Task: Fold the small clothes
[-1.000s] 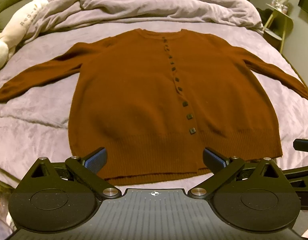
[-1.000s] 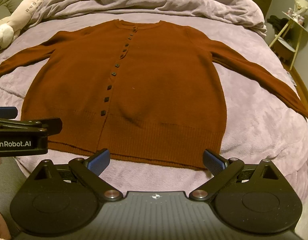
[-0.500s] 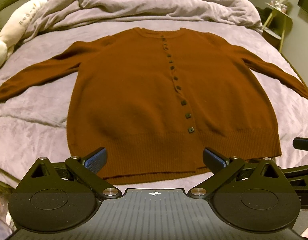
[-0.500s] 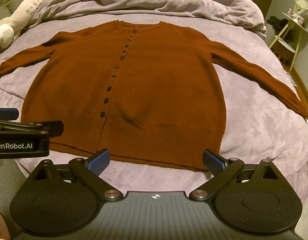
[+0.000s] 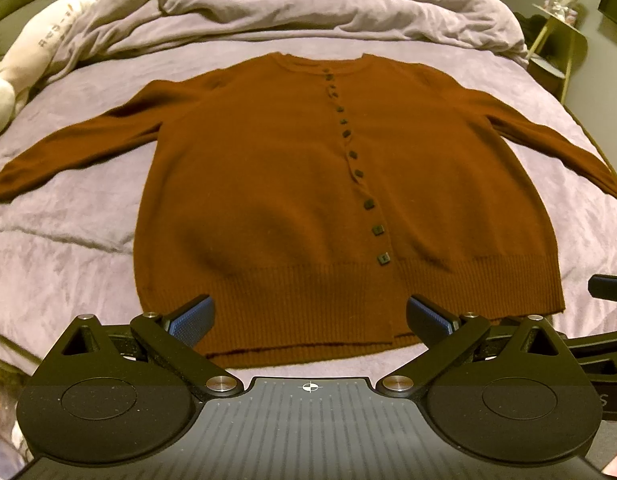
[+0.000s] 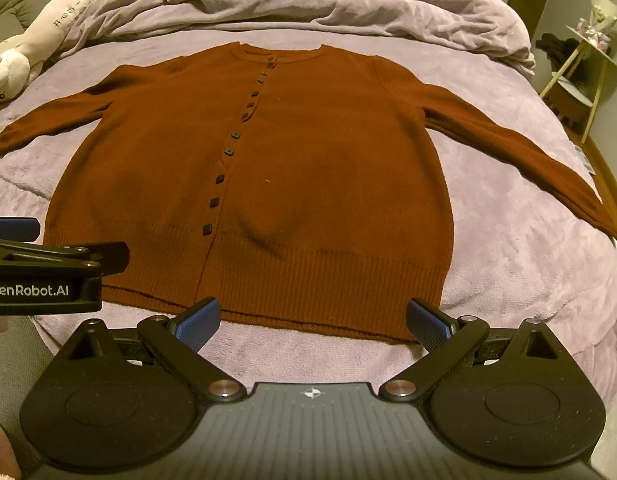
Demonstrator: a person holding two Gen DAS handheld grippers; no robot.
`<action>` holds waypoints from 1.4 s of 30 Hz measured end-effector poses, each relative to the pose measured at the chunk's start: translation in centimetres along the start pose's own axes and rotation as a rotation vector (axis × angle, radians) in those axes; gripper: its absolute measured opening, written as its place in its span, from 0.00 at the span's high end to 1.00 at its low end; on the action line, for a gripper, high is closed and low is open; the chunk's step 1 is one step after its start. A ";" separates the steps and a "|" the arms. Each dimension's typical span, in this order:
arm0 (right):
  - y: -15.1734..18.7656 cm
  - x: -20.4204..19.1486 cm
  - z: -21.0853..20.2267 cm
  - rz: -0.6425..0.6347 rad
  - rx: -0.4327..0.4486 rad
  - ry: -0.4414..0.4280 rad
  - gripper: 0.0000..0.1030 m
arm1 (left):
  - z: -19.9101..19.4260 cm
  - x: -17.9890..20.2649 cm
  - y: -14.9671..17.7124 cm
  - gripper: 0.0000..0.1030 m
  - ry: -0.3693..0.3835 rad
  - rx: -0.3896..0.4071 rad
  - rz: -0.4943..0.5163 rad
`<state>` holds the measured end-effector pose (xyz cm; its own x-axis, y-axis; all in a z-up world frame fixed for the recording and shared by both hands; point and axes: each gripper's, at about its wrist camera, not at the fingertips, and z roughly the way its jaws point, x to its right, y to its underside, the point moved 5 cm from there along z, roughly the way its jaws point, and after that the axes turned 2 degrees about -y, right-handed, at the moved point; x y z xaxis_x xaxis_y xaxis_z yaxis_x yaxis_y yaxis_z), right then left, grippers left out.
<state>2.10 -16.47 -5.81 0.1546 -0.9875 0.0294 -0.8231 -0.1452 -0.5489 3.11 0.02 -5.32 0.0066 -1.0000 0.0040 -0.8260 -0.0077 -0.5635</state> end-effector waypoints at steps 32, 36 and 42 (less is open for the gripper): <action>0.3 0.3 -0.1 0.014 0.020 -0.027 0.04 | 0.6 0.1 -0.2 0.00 -0.014 -0.024 0.001; 0.3 0.4 0.0 0.017 0.022 -0.029 0.04 | 0.7 0.0 -0.2 0.00 -0.015 -0.025 0.003; 0.3 0.3 -0.1 0.022 0.034 -0.036 0.04 | 0.9 -0.1 -0.1 0.00 -0.014 -0.034 -0.005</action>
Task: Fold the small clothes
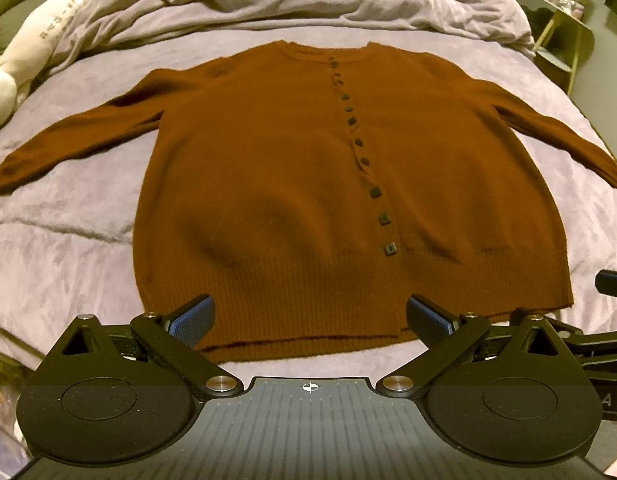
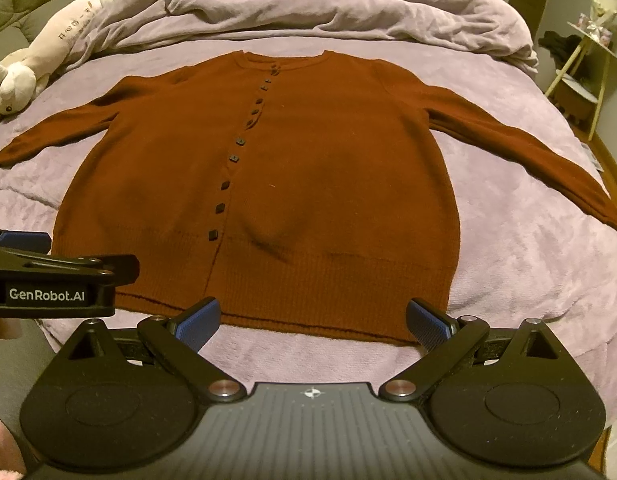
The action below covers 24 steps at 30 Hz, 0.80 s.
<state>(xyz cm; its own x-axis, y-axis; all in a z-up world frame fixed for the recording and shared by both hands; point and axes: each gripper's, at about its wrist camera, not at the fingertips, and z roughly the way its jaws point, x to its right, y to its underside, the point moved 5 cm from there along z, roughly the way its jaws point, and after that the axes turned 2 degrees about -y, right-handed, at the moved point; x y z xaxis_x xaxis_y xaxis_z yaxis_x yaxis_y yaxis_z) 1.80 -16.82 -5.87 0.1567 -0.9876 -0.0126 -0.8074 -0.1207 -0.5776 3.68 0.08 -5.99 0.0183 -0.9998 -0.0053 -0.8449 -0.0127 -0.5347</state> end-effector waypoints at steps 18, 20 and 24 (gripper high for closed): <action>0.9 0.3 -0.3 -0.008 0.128 -0.053 0.04 | 0.6 0.1 0.4 0.00 0.005 -0.022 -0.002; 0.9 0.4 -0.1 0.003 0.113 -0.061 0.04 | 0.6 0.1 0.4 0.00 0.004 -0.025 -0.001; 1.1 0.3 -0.1 0.015 0.117 -0.092 0.04 | 0.8 0.1 0.4 0.00 0.005 -0.025 0.000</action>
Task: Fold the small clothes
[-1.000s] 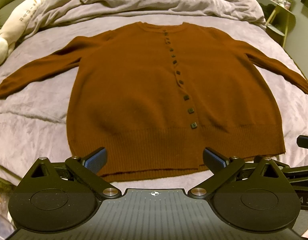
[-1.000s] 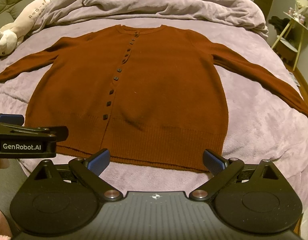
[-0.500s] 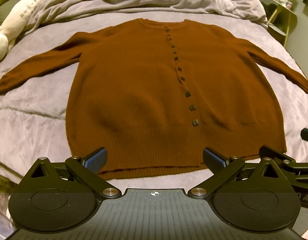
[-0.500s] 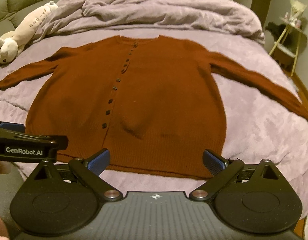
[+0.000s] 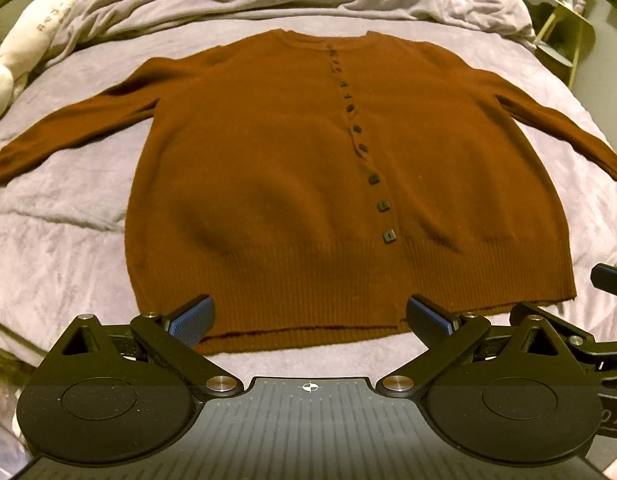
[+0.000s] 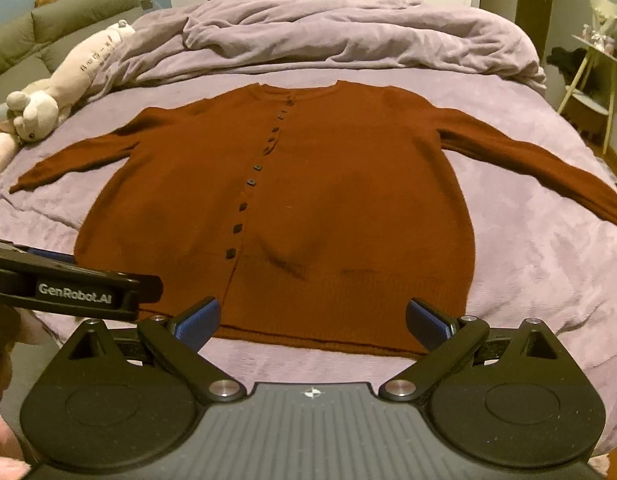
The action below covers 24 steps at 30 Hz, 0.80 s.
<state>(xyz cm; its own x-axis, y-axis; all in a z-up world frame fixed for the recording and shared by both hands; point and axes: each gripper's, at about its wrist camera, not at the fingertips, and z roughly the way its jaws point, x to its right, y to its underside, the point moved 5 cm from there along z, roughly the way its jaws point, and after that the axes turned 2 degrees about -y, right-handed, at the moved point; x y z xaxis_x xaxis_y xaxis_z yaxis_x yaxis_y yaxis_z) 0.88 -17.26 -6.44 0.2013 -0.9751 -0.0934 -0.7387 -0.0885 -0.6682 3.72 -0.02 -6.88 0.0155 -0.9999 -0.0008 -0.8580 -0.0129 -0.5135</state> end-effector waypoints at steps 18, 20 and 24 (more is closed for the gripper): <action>1.3 6.1 1.8 0.195 0.036 -0.123 0.22 | 2.3 0.2 -1.8 0.00 0.070 0.086 -0.038; 0.3 9.0 1.8 0.221 0.084 -0.080 0.32 | 2.5 0.2 -3.2 0.00 0.047 0.143 -0.009; -2.5 19.0 1.5 0.414 0.216 0.063 0.36 | 3.7 -0.3 -7.0 0.00 -0.036 0.225 0.022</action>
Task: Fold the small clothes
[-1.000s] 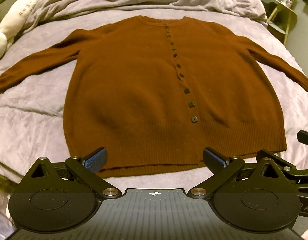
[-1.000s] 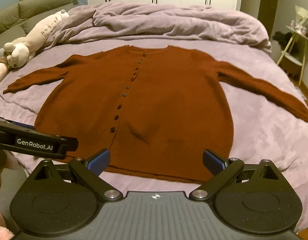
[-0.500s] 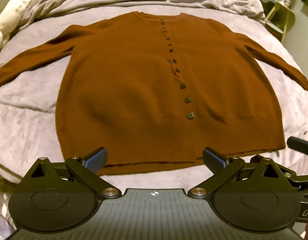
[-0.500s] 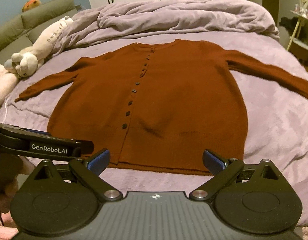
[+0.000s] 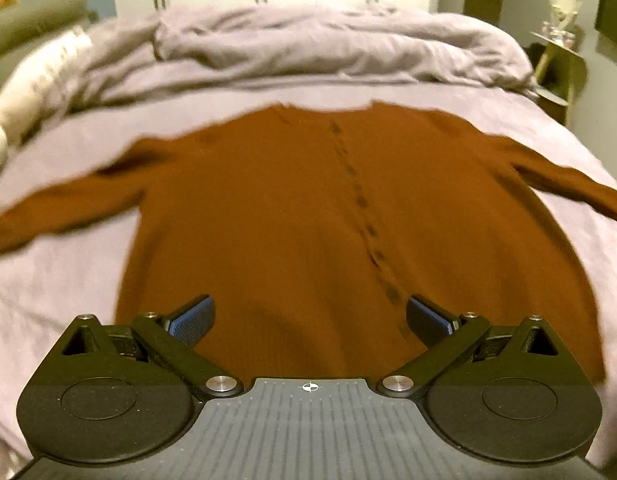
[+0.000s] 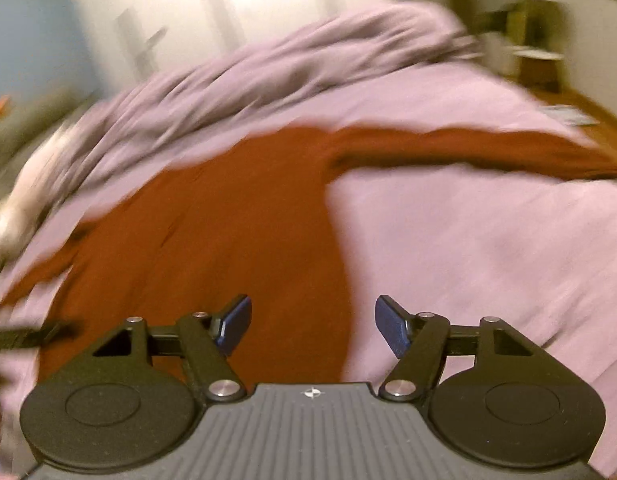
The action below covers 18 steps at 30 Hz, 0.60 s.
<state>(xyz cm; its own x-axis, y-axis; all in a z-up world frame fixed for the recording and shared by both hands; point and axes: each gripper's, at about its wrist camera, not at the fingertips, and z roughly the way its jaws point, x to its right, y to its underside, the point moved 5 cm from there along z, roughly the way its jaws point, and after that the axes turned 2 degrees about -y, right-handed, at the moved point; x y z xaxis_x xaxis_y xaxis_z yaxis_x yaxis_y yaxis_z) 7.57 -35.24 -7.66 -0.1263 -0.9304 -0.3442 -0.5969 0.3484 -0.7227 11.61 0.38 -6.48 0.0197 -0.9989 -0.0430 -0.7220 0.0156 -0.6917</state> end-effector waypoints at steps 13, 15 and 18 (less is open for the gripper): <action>-6.6 24.8 5.4 0.852 0.253 0.214 0.47 | 5.0 -0.7 -4.0 0.00 -0.037 -0.002 -0.034; -6.5 25.6 6.1 0.890 0.279 0.184 0.47 | 5.2 0.1 -3.7 0.00 -0.039 -0.011 0.012; -7.6 25.6 7.1 0.869 0.274 0.212 0.61 | 5.3 0.6 -3.5 0.00 -0.019 -0.017 0.040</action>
<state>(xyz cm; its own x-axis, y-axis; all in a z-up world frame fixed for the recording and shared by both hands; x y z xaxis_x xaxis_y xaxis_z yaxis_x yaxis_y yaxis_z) 14.51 -60.86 -15.27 -0.5989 -0.3227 -0.7329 -0.0213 0.9213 -0.3882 17.78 -0.01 -7.93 0.0032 -0.9965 -0.0841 -0.7340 0.0548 -0.6769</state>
